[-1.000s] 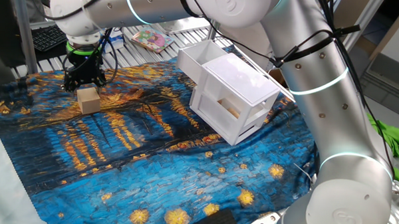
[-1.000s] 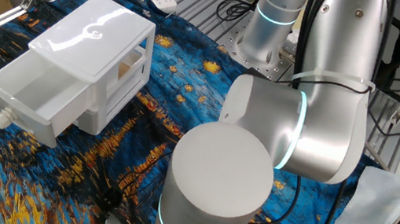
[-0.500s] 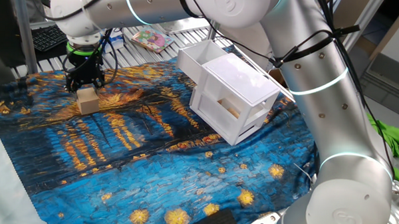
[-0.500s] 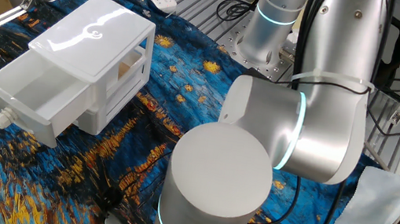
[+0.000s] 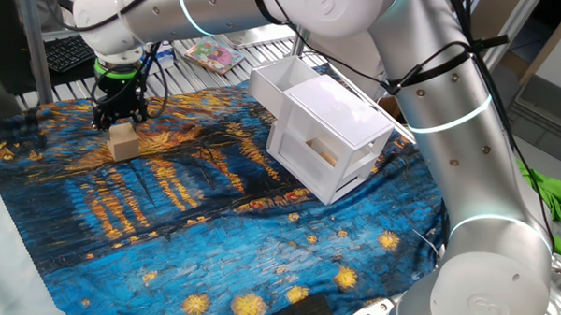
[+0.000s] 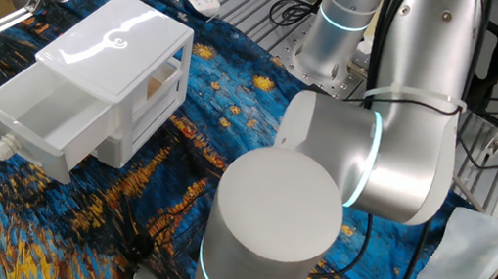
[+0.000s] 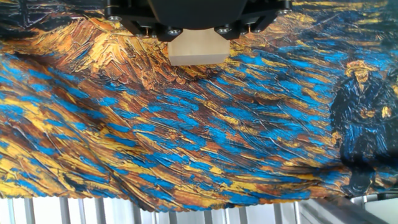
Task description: Put things in the drawer
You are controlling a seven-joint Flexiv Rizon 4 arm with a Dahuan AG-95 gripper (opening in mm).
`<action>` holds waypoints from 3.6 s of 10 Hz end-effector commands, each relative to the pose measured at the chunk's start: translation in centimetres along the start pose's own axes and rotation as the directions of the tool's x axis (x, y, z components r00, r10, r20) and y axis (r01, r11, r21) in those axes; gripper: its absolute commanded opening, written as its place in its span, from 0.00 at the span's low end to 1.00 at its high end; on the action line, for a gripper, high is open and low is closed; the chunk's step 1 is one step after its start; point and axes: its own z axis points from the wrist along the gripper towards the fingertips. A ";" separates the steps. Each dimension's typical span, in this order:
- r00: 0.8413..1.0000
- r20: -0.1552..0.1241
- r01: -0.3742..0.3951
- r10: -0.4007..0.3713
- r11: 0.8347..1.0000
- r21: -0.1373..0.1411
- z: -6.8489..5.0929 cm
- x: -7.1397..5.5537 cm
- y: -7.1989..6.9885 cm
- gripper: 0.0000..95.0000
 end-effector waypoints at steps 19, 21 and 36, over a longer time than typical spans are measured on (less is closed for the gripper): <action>0.988 0.025 0.156 -0.155 0.987 -0.043 -13.7 1.2 -7.4 0.00; 0.983 0.035 0.179 -0.178 0.983 -0.039 -14.8 1.6 -8.7 0.00; 0.988 0.025 0.153 -0.152 0.988 -0.016 -17.0 1.5 -10.7 0.00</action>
